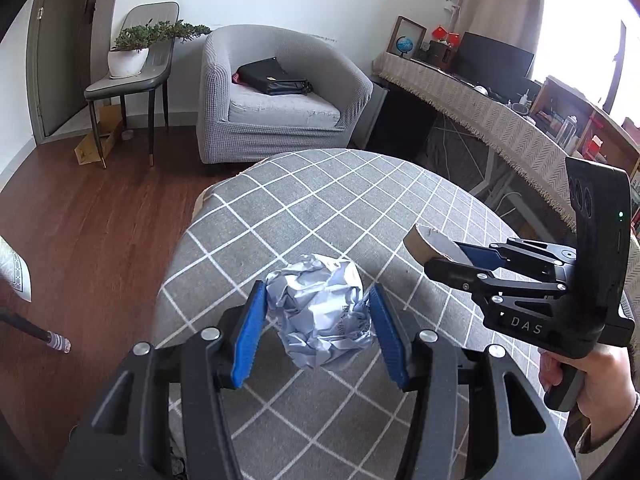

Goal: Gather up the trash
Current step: 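Grasp the crumpled paper ball with the left gripper while the right grasps the cardboard tape core, then carry the paper ball and tape core over the teal bin and open both grippers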

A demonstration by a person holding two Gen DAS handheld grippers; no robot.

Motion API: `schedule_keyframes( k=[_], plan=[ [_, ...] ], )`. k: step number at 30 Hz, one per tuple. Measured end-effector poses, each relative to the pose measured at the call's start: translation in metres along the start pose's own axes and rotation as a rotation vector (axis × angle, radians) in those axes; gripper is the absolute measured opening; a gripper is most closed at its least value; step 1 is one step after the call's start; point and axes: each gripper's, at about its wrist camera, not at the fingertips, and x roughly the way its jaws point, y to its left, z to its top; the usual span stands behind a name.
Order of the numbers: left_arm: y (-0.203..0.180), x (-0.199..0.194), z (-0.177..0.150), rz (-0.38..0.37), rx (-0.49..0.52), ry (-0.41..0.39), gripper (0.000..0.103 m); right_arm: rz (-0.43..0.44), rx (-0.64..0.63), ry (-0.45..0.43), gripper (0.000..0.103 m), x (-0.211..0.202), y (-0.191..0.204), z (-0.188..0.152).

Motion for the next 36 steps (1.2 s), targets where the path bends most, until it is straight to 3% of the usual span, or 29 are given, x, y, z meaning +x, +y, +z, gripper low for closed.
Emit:
schedule_keyframes(
  k=[14, 17, 27, 36],
  plan=[
    [0.016, -0.064, -0.061, 0.053, 0.044, 0.012, 0.055, 0.064, 0.023, -0.047, 0.03, -0.038, 0.071, -0.033],
    [0.022, -0.082, -0.075, 0.068, 0.056, 0.01, 0.055, 0.117, 0.056, -0.069, 0.03, -0.047, 0.086, -0.039],
    [0.068, -0.131, -0.107, 0.117, 0.015, 0.003, 0.055, 0.172, 0.026, -0.067, 0.03, -0.045, 0.151, -0.051],
    [0.111, -0.143, -0.136, 0.158, -0.016, 0.045, 0.055, 0.201, -0.024, -0.06, 0.03, -0.036, 0.197, -0.05]
  ],
)
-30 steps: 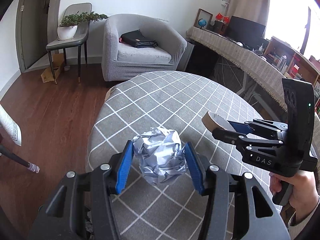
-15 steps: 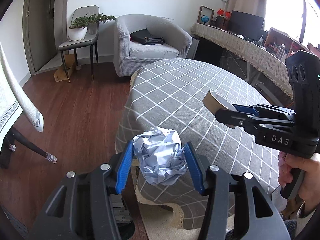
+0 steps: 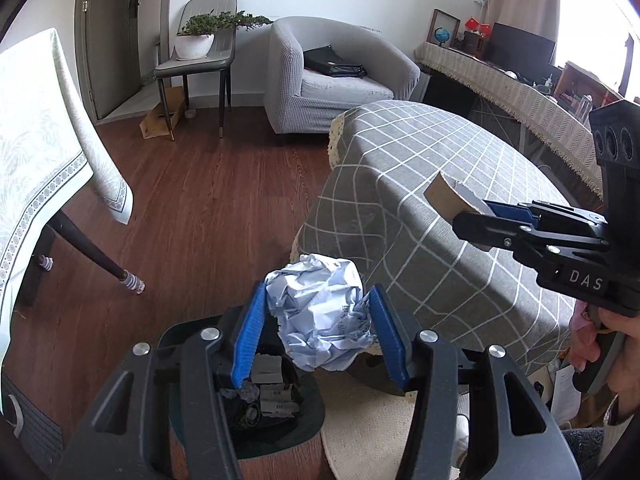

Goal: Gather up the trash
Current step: 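Carry the paper ball and tape core over the teal bin and open both grippers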

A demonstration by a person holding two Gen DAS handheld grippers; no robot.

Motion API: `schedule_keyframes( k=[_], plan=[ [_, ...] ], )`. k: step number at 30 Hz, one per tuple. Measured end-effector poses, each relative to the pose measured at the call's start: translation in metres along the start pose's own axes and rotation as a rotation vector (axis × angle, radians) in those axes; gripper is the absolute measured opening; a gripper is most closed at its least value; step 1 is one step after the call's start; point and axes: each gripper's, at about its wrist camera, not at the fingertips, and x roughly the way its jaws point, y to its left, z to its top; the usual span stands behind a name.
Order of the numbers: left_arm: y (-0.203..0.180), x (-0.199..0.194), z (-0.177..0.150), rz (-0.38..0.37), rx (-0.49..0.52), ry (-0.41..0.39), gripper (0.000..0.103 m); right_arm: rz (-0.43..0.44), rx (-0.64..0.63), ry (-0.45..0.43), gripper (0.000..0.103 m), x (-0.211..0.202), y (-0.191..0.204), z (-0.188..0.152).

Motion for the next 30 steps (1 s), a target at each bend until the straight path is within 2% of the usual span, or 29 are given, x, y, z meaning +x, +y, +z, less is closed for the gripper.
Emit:
schedule_keyframes(
  k=[9, 16, 26, 30],
  plan=[
    [0.048, 0.003, -0.014, 0.053, -0.042, 0.034, 0.055, 0.065, -0.045, 0.034, 0.03, 0.038, 0.042, 0.013],
    [0.078, 0.007, -0.029, 0.079, -0.068, 0.081, 0.055, 0.098, -0.076, 0.082, 0.03, 0.064, 0.07, 0.01],
    [0.111, 0.032, -0.058, 0.129, -0.087, 0.203, 0.055, 0.155, -0.094, 0.155, 0.03, 0.102, 0.098, 0.009],
    [0.12, 0.042, -0.071, 0.117, -0.089, 0.273, 0.058, 0.17, -0.095, 0.163, 0.03, 0.108, 0.105, 0.011]
  ],
)
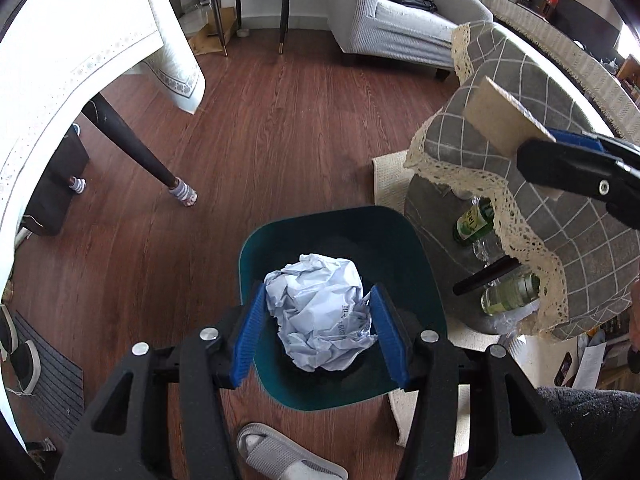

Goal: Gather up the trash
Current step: 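Carry the paper ball and tape core over the teal bin and open both grippers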

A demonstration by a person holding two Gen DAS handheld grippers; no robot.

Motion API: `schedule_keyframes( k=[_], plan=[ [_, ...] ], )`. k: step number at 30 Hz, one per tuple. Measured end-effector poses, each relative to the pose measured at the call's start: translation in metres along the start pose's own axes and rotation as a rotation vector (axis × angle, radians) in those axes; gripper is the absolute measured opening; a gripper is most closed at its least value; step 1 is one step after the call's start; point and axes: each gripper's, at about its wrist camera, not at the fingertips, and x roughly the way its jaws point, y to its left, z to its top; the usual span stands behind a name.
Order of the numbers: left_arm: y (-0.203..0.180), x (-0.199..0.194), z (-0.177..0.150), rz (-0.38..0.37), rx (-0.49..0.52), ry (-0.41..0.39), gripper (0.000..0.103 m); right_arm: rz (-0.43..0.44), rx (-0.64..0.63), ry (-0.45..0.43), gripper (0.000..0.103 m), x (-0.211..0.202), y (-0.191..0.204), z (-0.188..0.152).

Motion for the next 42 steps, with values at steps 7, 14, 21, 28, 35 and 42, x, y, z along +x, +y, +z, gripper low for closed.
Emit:
schedule_keyframes(
  k=[7, 14, 21, 28, 35, 42],
  plan=[
    [0.012, 0.005, -0.012, 0.026, 0.015, 0.012, 0.069, 0.017, -0.016, 0.05, 0.03, 0.025, 0.012, 0.005],
    [0.026, -0.012, -0.01, 0.024, -0.023, -0.035, 0.07, 0.011, -0.025, 0.107, 0.03, 0.051, 0.016, -0.001],
    [0.035, -0.04, -0.001, 0.015, -0.069, -0.11, 0.07, -0.015, -0.04, 0.163, 0.03, 0.072, 0.016, -0.011],
    [0.04, -0.067, 0.008, 0.008, -0.097, -0.185, 0.07, -0.03, -0.057, 0.215, 0.031, 0.084, 0.016, -0.022],
    [0.032, -0.08, 0.018, 0.0, -0.076, -0.223, 0.07, -0.054, -0.071, 0.25, 0.066, 0.087, 0.015, -0.028],
    [0.027, -0.087, 0.021, -0.008, -0.074, -0.246, 0.07, -0.075, -0.071, 0.231, 0.067, 0.075, 0.013, -0.03]
  ],
)
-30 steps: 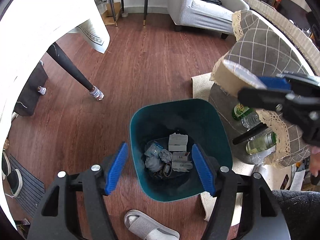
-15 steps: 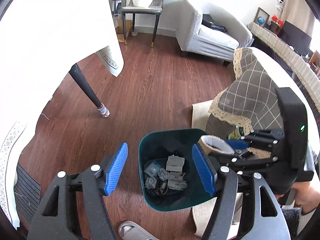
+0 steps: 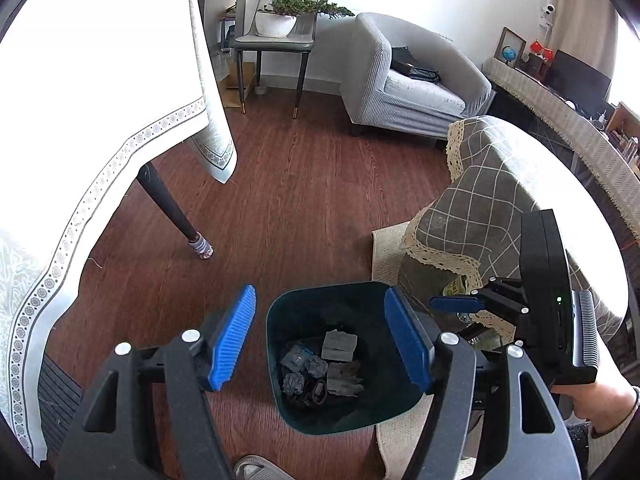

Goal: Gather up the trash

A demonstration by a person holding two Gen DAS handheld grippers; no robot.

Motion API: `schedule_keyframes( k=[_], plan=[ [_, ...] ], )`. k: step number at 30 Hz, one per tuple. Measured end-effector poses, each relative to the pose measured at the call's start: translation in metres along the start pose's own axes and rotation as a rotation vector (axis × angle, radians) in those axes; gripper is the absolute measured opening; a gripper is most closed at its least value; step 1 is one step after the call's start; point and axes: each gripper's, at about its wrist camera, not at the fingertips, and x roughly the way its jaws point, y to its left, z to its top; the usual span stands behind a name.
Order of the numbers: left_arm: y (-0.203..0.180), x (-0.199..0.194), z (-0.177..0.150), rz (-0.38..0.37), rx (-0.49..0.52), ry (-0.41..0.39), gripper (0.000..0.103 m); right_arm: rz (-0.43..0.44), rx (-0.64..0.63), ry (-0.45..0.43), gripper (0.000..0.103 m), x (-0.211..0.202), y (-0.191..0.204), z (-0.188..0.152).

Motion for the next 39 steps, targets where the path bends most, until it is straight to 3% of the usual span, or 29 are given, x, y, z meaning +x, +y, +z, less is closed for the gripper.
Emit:
schedule_keyframes(
  k=[7, 15, 20, 22, 27, 34, 39],
  plan=[
    [-0.012, -0.011, 0.004, -0.005, 0.003, -0.038, 0.071, -0.006, 0.005, -0.034, 0.067, -0.019, -0.002, -0.003],
    [-0.041, -0.044, 0.014, 0.021, 0.048, -0.149, 0.086, -0.026, 0.051, -0.176, 0.067, -0.073, -0.008, -0.004],
    [-0.054, -0.069, 0.012, 0.034, 0.037, -0.247, 0.093, -0.131, 0.075, -0.286, 0.078, -0.116, -0.015, -0.012],
    [-0.061, -0.075, 0.007, 0.053, 0.042, -0.261, 0.095, -0.163, 0.105, -0.332, 0.089, -0.135, -0.02, -0.021],
    [-0.071, -0.087, -0.008, 0.122, 0.03, -0.285, 0.096, -0.259, 0.178, -0.4, 0.098, -0.174, -0.038, -0.046],
    [-0.096, -0.103, -0.035, 0.182, 0.057, -0.276, 0.098, -0.361, 0.282, -0.459, 0.099, -0.226, -0.076, -0.097],
    [-0.113, -0.113, -0.051, 0.206, 0.082, -0.278, 0.098, -0.388, 0.311, -0.464, 0.099, -0.256, -0.089, -0.138]
  ],
)
